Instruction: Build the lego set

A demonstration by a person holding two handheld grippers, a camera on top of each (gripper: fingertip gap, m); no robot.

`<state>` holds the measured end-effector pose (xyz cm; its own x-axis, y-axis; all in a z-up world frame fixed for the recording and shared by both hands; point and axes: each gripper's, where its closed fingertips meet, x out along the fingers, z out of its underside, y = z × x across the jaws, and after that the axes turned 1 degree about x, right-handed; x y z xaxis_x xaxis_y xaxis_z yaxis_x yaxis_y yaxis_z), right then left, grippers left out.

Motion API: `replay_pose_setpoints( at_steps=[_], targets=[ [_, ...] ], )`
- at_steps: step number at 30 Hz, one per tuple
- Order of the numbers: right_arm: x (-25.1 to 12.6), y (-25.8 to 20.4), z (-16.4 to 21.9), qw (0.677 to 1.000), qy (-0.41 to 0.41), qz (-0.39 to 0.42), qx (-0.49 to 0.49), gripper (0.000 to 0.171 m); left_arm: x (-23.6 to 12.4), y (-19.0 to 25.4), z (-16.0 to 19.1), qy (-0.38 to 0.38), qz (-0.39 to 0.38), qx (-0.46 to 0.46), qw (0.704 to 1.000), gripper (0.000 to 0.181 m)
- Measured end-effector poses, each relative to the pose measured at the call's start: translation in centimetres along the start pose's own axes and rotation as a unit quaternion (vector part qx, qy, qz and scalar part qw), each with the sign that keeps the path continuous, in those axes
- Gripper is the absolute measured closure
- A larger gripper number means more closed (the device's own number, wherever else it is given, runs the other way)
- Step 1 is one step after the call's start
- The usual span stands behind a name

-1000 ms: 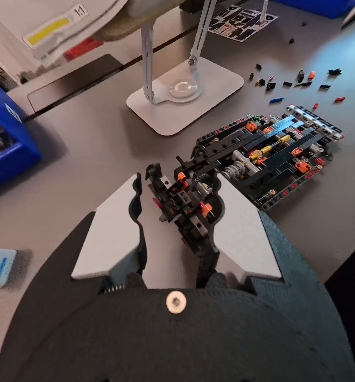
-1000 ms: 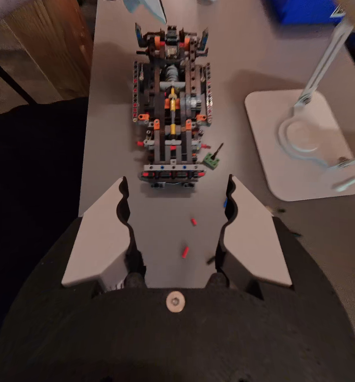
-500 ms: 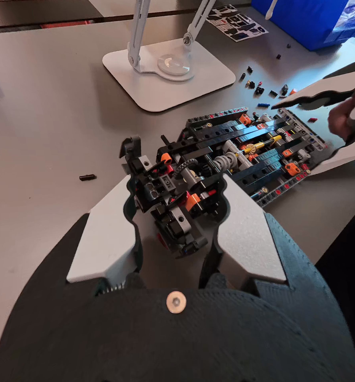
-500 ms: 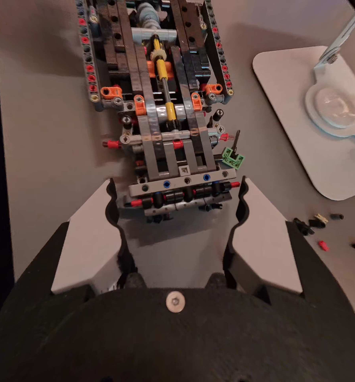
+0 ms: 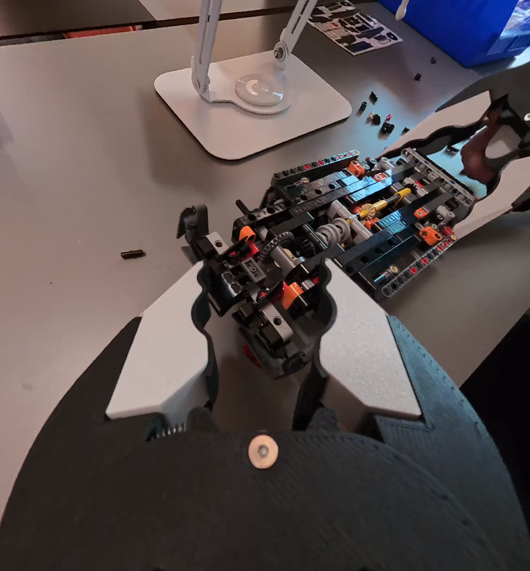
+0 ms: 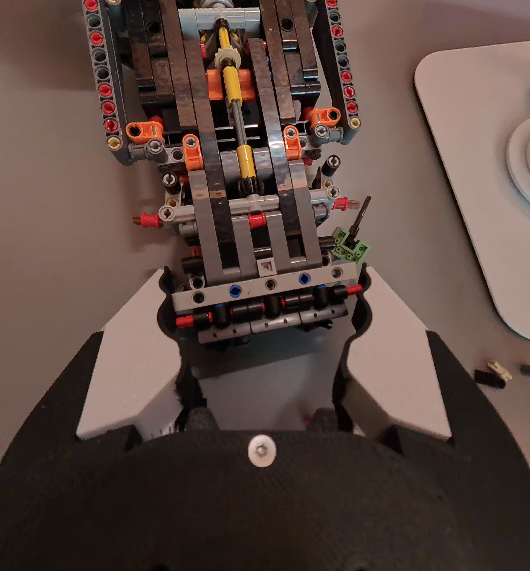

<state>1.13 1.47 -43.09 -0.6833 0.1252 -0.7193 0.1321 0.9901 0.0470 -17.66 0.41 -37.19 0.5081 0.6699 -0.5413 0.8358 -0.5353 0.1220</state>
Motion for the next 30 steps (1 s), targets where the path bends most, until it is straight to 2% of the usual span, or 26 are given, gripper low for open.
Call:
replay_pose_setpoints(
  at_steps=[9,18,23,30],
  targets=[
    [0.2,1.0,-0.3,0.999,-0.004,-0.026,-0.039,0.055,-0.6,0.6,0.5,0.001,0.009,0.005,1.0,0.117],
    [0.3,1.0,-0.3,0.999,0.015,-0.037,-0.033,0.055,-3.1,-1.4,-0.4,0.04,0.031,0.027,0.998,0.114],
    [0.4,1.0,-0.3,0.999,0.018,-0.041,-0.029,0.055,-1.7,-1.8,0.7,-0.015,0.053,-0.014,0.998,0.11],
    [0.4,0.9,-0.3,0.999,0.021,-0.04,-0.028,0.055,-0.8,-0.8,1.3,-0.026,0.133,-0.109,0.985,0.118]
  ],
)
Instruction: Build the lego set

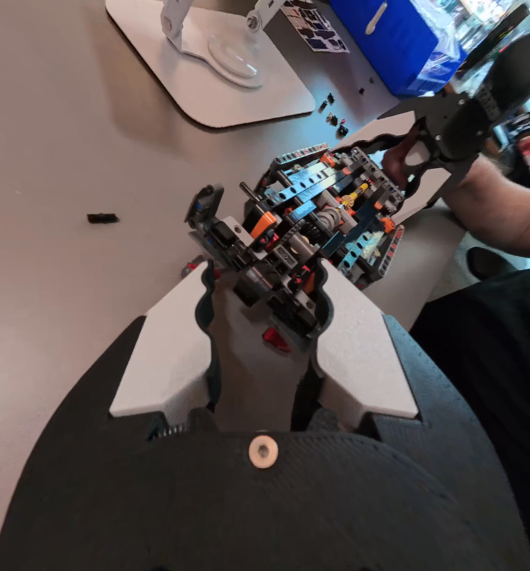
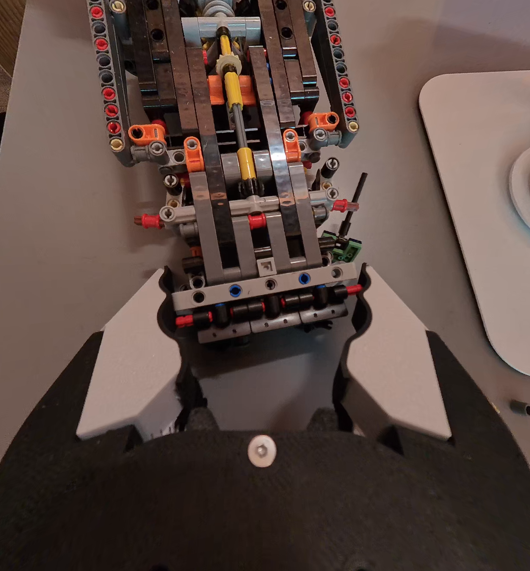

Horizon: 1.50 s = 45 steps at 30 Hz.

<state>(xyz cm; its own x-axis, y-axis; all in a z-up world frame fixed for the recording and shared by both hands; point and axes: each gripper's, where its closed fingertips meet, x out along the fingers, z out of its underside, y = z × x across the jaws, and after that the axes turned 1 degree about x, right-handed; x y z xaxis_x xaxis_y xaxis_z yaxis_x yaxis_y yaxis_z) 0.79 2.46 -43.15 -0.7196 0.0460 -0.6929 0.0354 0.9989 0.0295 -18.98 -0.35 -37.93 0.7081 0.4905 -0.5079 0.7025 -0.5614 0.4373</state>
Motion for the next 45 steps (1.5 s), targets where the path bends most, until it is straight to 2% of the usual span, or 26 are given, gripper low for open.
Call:
replay_pose_setpoints(
  at_steps=[29,34,36,42,45],
  targets=[
    [0.1,-2.3,-0.4,0.999,-0.018,0.004,-0.026,0.056,-1.7,1.4,2.0,0.041,0.001,-0.019,0.999,0.121],
    [-1.1,-1.7,-0.3,1.0,-0.019,0.012,-0.017,0.053,-2.0,1.8,1.6,0.054,-0.002,-0.014,0.998,0.121],
    [-1.9,-1.4,0.0,0.999,-0.026,0.018,-0.004,0.057,-2.0,1.8,1.6,0.055,-0.003,-0.013,0.998,0.121],
    [-3.7,-2.0,-0.8,1.0,-0.003,0.019,0.022,0.091,-2.2,2.0,1.8,0.059,-0.006,-0.014,0.998,0.122],
    [-3.7,-1.9,-0.6,0.999,-0.003,0.011,0.048,0.097,-2.3,2.2,2.0,0.058,-0.009,-0.011,0.998,0.122]
  ],
)
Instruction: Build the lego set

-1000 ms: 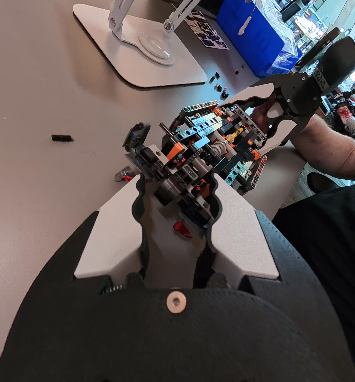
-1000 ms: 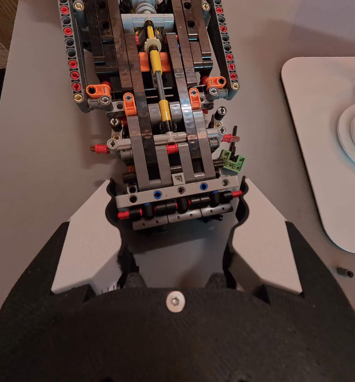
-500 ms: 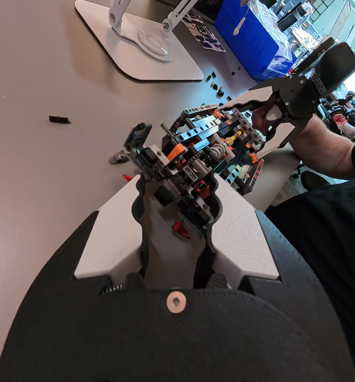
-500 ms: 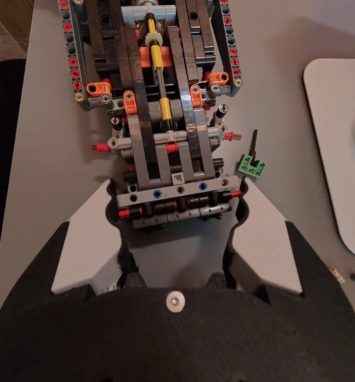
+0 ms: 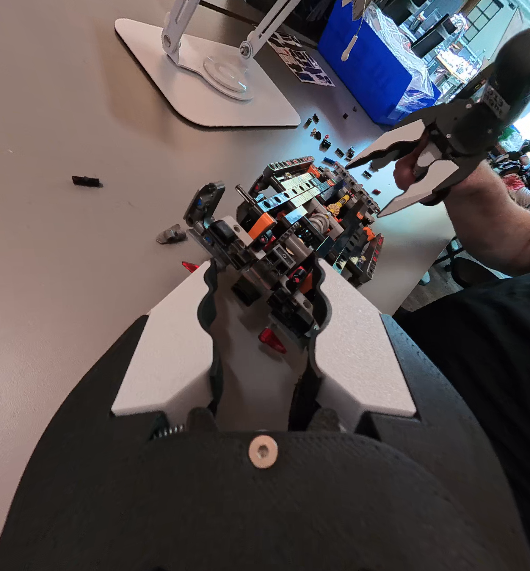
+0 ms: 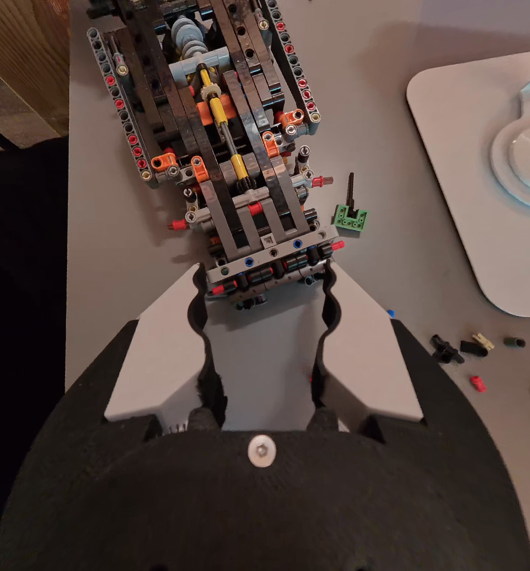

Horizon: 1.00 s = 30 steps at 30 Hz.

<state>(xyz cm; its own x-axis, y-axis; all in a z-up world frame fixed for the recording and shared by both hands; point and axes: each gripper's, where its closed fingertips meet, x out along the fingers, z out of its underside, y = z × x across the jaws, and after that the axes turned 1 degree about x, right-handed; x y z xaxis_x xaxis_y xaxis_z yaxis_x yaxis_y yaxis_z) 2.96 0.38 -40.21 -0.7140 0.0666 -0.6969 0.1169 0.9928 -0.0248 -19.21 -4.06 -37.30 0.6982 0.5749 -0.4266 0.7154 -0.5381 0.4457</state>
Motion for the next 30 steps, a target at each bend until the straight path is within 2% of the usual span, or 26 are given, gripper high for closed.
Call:
replay_pose_setpoints(
  at_steps=[4,9,12,18,20,22,25,30],
  targets=[
    [-0.2,-0.4,-0.7,1.0,0.012,0.011,-0.025,0.103,-0.3,0.4,0.5,0.001,-0.001,0.0,1.0,0.122],
    [-0.1,-1.4,-4.6,0.996,0.05,-0.007,-0.071,0.125,-0.7,1.1,1.1,-0.003,-0.001,0.007,1.0,0.124],
    [1.8,-2.0,-7.0,0.993,0.046,-0.031,-0.109,0.133,-0.8,1.3,1.3,-0.002,-0.002,0.009,1.0,0.124],
    [6.2,-2.1,-9.7,0.982,0.005,-0.062,-0.177,0.131,-0.7,1.2,1.3,0.001,-0.001,0.01,1.0,0.124],
    [6.4,-1.8,-10.0,0.981,-0.007,-0.071,-0.179,0.128,-0.9,1.1,1.3,-0.001,-0.001,0.012,1.0,0.124],
    [6.3,-2.0,-10.2,0.981,-0.009,-0.096,-0.167,0.136,-1.0,1.2,1.4,-0.001,0.008,0.011,1.0,0.124],
    [5.8,-1.9,-10.8,0.981,-0.001,-0.122,-0.151,0.139,-1.0,1.2,1.4,-0.002,0.011,0.015,1.0,0.125],
    [6.8,-1.3,-10.2,0.98,-0.029,-0.119,-0.159,0.134,-0.9,1.1,1.4,0.003,0.021,0.015,1.0,0.125]
  ],
)
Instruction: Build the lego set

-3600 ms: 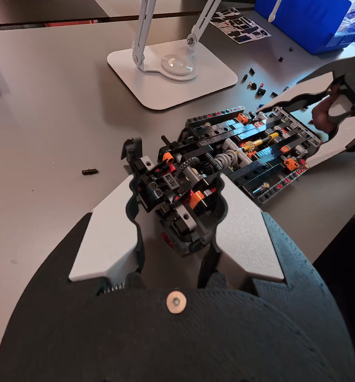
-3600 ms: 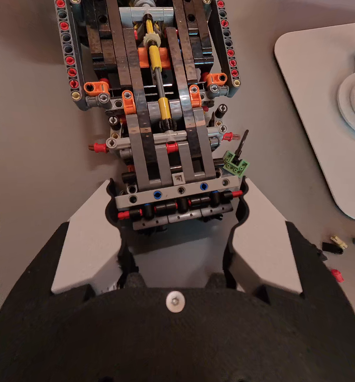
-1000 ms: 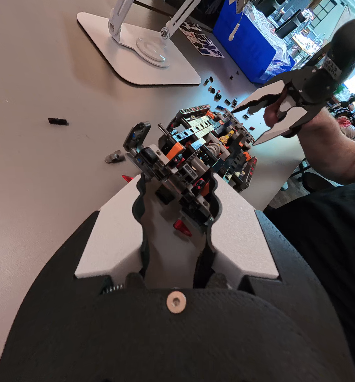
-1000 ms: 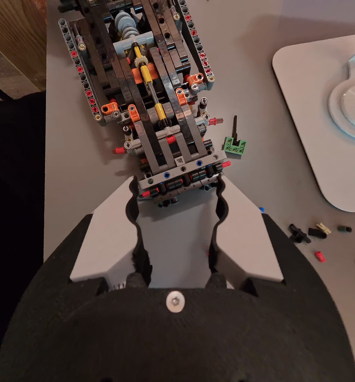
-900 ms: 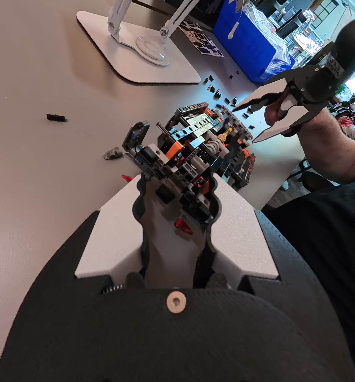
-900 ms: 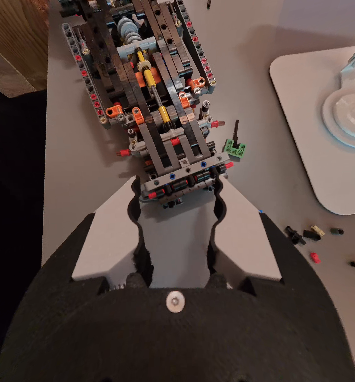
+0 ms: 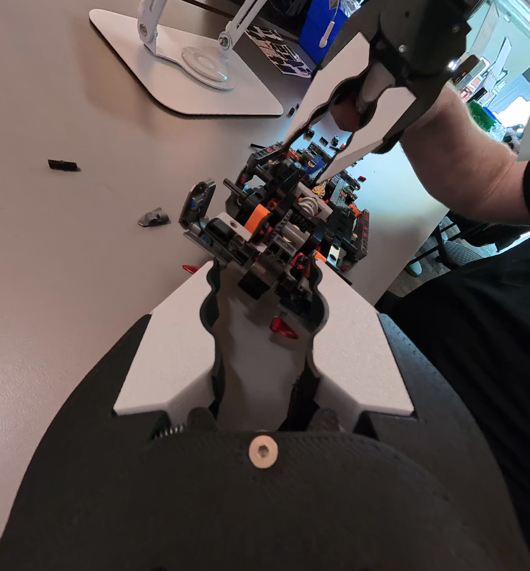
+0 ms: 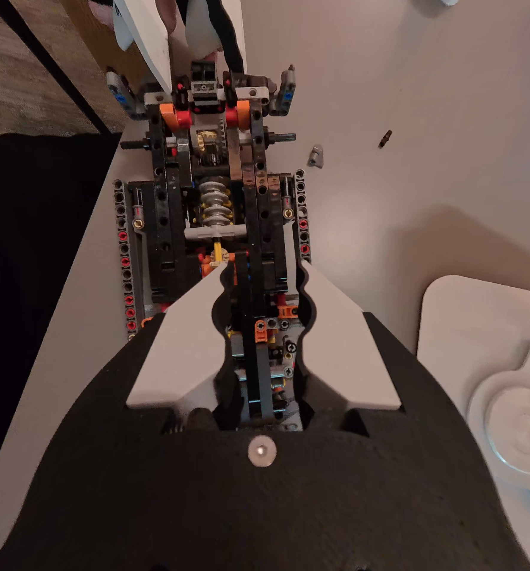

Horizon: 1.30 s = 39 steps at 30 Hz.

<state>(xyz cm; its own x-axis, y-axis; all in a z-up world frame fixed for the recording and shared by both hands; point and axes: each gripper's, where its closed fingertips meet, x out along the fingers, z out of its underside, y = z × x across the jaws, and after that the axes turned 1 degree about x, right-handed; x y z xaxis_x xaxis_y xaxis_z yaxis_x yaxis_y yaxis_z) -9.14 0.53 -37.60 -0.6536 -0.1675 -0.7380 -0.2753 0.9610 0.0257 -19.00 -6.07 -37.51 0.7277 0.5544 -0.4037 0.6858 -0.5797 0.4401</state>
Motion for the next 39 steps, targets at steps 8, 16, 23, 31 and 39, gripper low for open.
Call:
replay_pose_setpoints(
  at_steps=[8,16,23,31,39],
  targets=[
    [0.5,-0.2,0.2,1.0,-0.013,-0.009,-0.01,0.138,0.1,0.1,0.2,-0.001,0.009,0.003,1.0,0.127],
    [0.7,-0.3,0.2,0.999,-0.012,-0.043,0.008,0.141,0.2,0.0,0.3,-0.008,0.006,0.007,1.0,0.126],
    [0.7,-0.2,0.2,0.999,-0.01,-0.042,0.005,0.142,0.2,0.0,0.4,-0.005,0.003,0.006,1.0,0.127],
    [0.9,-0.1,0.2,0.998,-0.004,-0.053,0.024,0.142,-0.8,-1.1,0.0,-0.008,-0.042,0.017,0.999,0.125],
    [0.9,-0.2,0.1,0.999,-0.001,-0.044,0.009,0.142,-0.3,1.9,-5.3,-0.083,-0.163,0.261,0.948,0.136]
  ],
)
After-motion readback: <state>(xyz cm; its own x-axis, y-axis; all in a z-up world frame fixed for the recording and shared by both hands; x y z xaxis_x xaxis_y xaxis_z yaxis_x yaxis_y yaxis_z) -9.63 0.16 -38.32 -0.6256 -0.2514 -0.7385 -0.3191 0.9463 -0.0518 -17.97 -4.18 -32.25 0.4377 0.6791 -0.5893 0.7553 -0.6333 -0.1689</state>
